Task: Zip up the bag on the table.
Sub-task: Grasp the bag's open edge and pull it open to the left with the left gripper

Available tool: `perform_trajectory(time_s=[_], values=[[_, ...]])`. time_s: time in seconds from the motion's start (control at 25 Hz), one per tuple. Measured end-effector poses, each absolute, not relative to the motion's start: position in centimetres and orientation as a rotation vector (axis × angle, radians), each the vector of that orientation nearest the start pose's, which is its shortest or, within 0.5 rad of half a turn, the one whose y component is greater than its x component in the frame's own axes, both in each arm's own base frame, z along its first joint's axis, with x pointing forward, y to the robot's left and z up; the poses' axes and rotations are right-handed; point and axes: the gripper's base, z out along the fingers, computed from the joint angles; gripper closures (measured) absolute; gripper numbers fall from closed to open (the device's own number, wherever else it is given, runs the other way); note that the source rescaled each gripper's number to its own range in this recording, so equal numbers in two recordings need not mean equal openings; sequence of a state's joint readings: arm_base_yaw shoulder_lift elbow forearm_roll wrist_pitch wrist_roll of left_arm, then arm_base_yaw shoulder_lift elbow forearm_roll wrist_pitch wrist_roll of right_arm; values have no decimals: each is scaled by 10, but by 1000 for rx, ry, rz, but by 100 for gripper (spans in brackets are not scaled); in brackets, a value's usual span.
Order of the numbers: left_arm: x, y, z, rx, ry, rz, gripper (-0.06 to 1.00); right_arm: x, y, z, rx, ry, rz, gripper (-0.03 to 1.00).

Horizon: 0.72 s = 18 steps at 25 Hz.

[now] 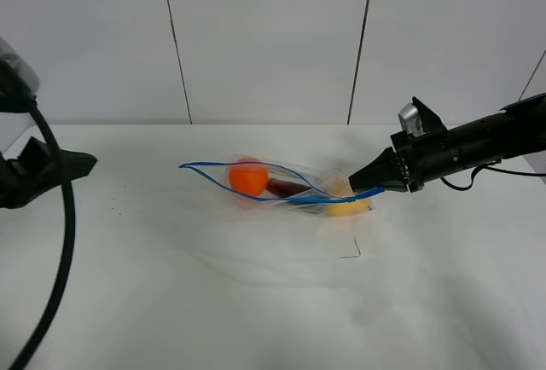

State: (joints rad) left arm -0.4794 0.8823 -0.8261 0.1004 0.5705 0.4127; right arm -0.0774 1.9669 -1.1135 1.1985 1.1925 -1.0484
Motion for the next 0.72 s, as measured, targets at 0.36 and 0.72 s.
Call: perform_trajectory(time_s=[0.36, 0.72], values=[[164, -184, 287, 1443, 1609, 317, 2, 349, 51, 164, -271, 2530, 1414, 97], [181, -255, 221, 1576, 1474, 404, 3, 349, 51, 164, -246, 2540, 1422, 97]])
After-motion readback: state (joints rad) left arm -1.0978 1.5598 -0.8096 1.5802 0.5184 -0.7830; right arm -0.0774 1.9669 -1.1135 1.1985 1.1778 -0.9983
